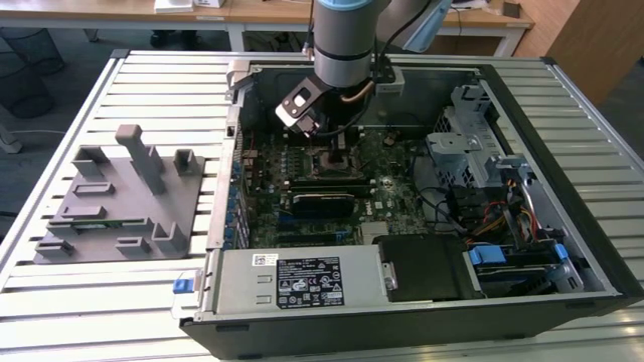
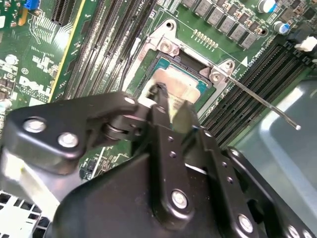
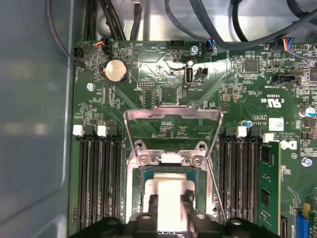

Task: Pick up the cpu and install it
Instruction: 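Place the cpu into insertion slot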

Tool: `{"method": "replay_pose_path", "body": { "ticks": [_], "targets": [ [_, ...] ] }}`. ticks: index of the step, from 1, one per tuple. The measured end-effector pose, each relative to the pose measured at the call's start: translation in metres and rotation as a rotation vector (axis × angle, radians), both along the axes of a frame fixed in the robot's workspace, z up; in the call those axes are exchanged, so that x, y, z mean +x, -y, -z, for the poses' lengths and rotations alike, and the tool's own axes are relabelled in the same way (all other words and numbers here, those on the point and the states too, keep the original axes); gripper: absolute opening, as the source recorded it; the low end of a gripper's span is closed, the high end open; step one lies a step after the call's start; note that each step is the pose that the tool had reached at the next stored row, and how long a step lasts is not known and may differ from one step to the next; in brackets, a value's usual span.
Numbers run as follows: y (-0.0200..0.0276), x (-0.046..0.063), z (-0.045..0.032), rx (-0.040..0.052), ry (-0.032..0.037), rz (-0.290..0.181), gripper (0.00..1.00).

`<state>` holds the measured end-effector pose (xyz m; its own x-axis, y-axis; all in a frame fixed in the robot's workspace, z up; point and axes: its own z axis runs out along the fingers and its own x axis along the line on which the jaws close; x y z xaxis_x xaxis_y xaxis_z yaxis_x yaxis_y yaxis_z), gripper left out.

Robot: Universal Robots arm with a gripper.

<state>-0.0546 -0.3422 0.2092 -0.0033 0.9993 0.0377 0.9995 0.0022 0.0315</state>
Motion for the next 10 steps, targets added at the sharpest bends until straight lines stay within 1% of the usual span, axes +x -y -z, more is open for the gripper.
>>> {"method": "replay_pose_path", "body": {
  "ticks": [1, 2, 4, 10],
  "targets": [
    [0.0000, 0.0000, -0.0009, 0.0000, -0.0003, 0.000, 0.24],
    [0.0000, 0.0000, -0.0017, 0.0000, -0.0006, 0.000, 0.24],
    [0.0000, 0.0000, -0.0025, 0.0001, -0.0012, 0.000, 0.13],
    [0.0000, 0.0002, -0.0052, -0.0001, -0.0037, 0.000, 0.11]
  ]
}}
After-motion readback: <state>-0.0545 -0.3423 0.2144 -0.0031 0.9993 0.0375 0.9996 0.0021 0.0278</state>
